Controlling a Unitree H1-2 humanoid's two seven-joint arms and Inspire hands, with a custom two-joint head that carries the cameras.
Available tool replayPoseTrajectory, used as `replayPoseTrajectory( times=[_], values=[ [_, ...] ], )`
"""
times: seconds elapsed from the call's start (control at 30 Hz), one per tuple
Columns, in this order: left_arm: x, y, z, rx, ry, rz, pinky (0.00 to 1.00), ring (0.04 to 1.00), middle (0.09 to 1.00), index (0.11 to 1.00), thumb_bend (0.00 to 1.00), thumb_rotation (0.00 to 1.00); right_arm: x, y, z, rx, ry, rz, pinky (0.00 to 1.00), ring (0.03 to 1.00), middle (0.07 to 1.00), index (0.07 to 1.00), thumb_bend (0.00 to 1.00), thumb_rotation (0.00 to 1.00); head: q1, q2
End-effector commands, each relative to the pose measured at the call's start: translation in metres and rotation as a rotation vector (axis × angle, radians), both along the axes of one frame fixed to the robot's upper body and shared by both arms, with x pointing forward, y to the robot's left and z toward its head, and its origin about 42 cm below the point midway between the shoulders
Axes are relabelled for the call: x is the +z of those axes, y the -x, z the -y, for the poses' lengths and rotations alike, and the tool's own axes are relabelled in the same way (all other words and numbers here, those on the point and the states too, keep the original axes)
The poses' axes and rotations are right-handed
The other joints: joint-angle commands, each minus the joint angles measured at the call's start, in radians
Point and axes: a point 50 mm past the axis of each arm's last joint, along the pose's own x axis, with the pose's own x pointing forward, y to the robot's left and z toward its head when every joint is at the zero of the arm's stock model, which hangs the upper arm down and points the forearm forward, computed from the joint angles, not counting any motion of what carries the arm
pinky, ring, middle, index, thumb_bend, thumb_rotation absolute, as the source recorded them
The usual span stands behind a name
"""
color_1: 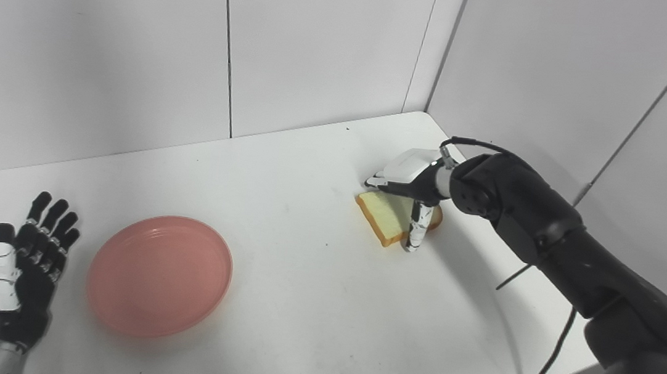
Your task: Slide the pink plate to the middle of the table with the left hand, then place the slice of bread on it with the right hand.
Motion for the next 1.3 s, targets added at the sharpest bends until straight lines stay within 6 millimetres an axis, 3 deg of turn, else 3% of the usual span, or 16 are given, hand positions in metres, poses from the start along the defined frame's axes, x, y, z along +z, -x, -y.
replayPoseTrajectory(
  times=[0.0, 0.17, 0.3, 0.37, 0.4, 0.47, 0.63, 0.8, 0.87, 0.97, 1.03, 1.17, 1.27],
  values=[
    [-0.033, 0.024, -0.003, 0.012, 0.008, -0.086, 0.99, 0.974, 0.978, 0.968, 0.74, 1.00, 0.029, -0.005, 0.007, 0.020, 0.032, 0.067, 0.97, 0.977, 0.988, 1.000, 1.00, 0.34, 0.002, 0.000],
    [-0.032, 0.025, -0.001, 0.005, 0.016, -0.086, 0.99, 0.976, 0.985, 0.975, 0.74, 1.00, 0.016, -0.008, 0.006, -0.009, 0.016, 0.078, 0.90, 0.940, 0.955, 0.971, 0.98, 0.27, 0.006, 0.000],
    [-0.031, 0.025, 0.000, 0.009, 0.016, -0.080, 0.99, 0.975, 0.982, 0.972, 0.73, 1.00, 0.010, -0.012, 0.004, -0.005, -0.010, 0.126, 0.72, 0.826, 0.878, 0.860, 0.91, 0.21, 0.007, -0.001],
    [-0.032, 0.025, 0.000, 0.012, 0.015, -0.078, 0.98, 0.973, 0.979, 0.970, 0.73, 1.00, 0.007, -0.014, 0.003, 0.010, -0.016, 0.170, 0.58, 0.660, 0.726, 0.762, 0.81, 0.17, 0.008, -0.004],
    [-0.032, 0.025, 0.001, 0.010, 0.013, -0.078, 0.99, 0.974, 0.980, 0.970, 0.74, 1.00, 0.005, -0.015, 0.003, 0.015, -0.019, 0.190, 0.49, 0.560, 0.594, 0.653, 0.69, 0.10, 0.008, -0.004],
    [-0.032, 0.025, 0.001, 0.010, 0.013, -0.077, 0.98, 0.973, 0.980, 0.968, 0.74, 1.00, 0.001, -0.016, 0.003, 0.037, -0.027, 0.223, 0.44, 0.503, 0.502, 0.567, 0.58, 0.04, 0.012, -0.006],
    [-0.032, 0.025, 0.003, 0.010, 0.018, -0.082, 0.98, 0.972, 0.978, 0.965, 0.75, 0.99, -0.009, -0.016, 0.003, 0.106, -0.071, 0.293, 0.30, 0.375, 0.440, 0.516, 0.53, 0.01, 0.016, -0.003],
    [-0.032, 0.025, 0.004, 0.007, 0.017, -0.076, 0.98, 0.971, 0.977, 0.964, 0.75, 0.99, -0.012, -0.015, 0.002, 0.150, -0.085, 0.340, 0.26, 0.343, 0.430, 0.511, 0.53, 0.00, 0.019, -0.002],
    [-0.032, 0.025, 0.004, 0.002, 0.019, -0.074, 0.99, 0.972, 0.980, 0.968, 0.76, 0.99, -0.006, -0.016, -0.002, 0.146, -0.084, 0.356, 0.33, 0.418, 0.475, 0.492, 0.53, 0.01, 0.022, -0.002],
    [-0.032, 0.024, 0.005, 0.004, 0.016, -0.074, 0.98, 0.970, 0.978, 0.965, 0.76, 0.99, 0.007, -0.016, -0.011, 0.158, -0.108, 0.413, 0.38, 0.467, 0.495, 0.484, 0.53, 0.00, 0.038, 0.001],
    [-0.033, 0.024, 0.005, 0.003, 0.013, -0.074, 0.98, 0.971, 0.978, 0.963, 0.78, 0.97, 0.019, -0.015, -0.021, 0.189, -0.148, 0.467, 0.31, 0.388, 0.441, 0.526, 0.52, 0.00, 0.054, 0.001],
    [-0.034, 0.025, 0.006, 0.008, 0.011, -0.076, 0.97, 0.968, 0.972, 0.957, 0.79, 0.95, 0.039, -0.014, -0.040, 0.246, -0.227, 0.574, 0.28, 0.350, 0.425, 0.533, 0.52, 0.00, 0.076, -0.003],
    [-0.033, 0.025, 0.008, 0.008, -0.002, -0.078, 0.98, 0.968, 0.973, 0.958, 0.80, 0.96, 0.054, -0.014, -0.059, 0.282, -0.279, 0.638, 0.34, 0.416, 0.440, 0.532, 0.52, 0.01, 0.087, -0.005]
  ],
)
